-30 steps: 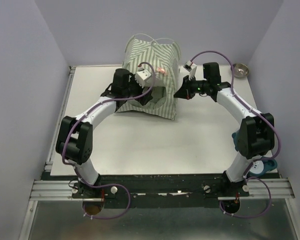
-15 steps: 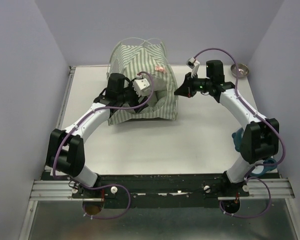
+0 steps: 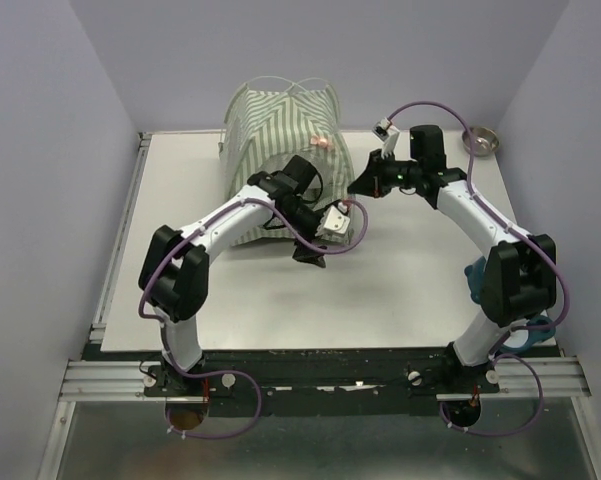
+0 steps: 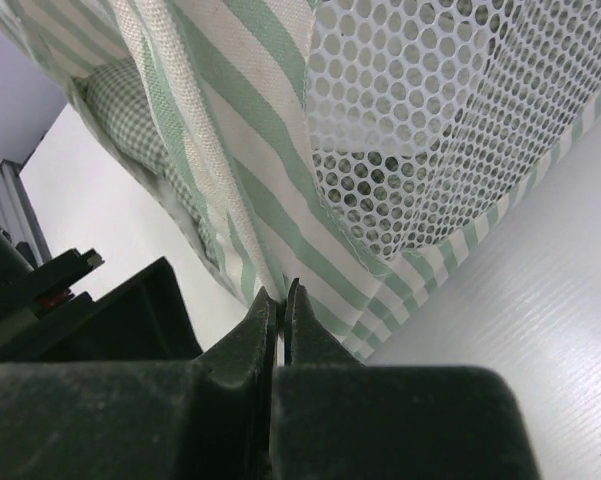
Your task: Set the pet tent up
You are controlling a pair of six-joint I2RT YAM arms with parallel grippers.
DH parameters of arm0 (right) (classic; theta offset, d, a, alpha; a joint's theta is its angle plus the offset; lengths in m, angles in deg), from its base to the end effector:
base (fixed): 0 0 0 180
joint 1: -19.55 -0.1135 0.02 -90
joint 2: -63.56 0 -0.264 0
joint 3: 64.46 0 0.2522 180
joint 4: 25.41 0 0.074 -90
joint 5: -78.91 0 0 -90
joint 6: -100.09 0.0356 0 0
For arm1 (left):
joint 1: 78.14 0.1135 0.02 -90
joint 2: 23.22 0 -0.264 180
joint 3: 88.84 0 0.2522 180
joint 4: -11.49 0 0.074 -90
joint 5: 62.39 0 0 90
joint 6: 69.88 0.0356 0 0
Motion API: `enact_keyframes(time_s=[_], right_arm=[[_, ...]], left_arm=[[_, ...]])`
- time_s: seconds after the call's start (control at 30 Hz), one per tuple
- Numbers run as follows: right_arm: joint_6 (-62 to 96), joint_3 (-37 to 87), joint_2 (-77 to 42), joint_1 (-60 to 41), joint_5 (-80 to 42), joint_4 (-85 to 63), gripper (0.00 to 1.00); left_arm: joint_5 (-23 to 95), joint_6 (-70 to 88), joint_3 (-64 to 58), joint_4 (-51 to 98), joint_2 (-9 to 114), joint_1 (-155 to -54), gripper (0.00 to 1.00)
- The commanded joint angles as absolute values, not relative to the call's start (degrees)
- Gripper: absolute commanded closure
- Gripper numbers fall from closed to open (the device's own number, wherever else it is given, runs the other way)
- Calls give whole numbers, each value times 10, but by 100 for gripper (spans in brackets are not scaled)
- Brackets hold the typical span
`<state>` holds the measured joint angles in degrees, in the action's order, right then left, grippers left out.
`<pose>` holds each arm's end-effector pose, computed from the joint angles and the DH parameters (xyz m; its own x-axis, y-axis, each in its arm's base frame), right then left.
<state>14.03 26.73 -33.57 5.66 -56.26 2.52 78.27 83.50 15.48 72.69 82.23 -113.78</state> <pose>0.3686 0.1171 0.2941 -0.5906 -0.0962 -0.8012 -0.7020 0.5509 0.4514 0.2987 -0.2481 0.2775 0.2687 0.5047 -0.8204 0.9397 -0.3243 0.1082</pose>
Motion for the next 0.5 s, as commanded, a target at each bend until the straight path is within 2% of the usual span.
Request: enact_keyframes(time_s=[0.0,0.07,0.1,0.2,0.27,0.37,0.47], right_arm=[[219,259,-320,58,-487,11,99],[227,244,-308,57,-486,-12,99],[226,242,-305,56,-489,-17,93],[208,240,-288,57,-493,-6,40],[189,238,-271,58,-491,6,26],[155,243,-236,66,-500,51,13],[146,246,-198,109,-512,68,7]], left_arm=[[796,856,91,783,740,-1126,1],[763,814,44,727,672,-1126,1],[747,798,25,706,635,-1126,1],[682,695,-3,660,547,-1120,1],[652,623,-17,630,486,-1097,1],[626,483,-41,554,403,-1019,1],[543,369,-35,510,373,-956,1]])
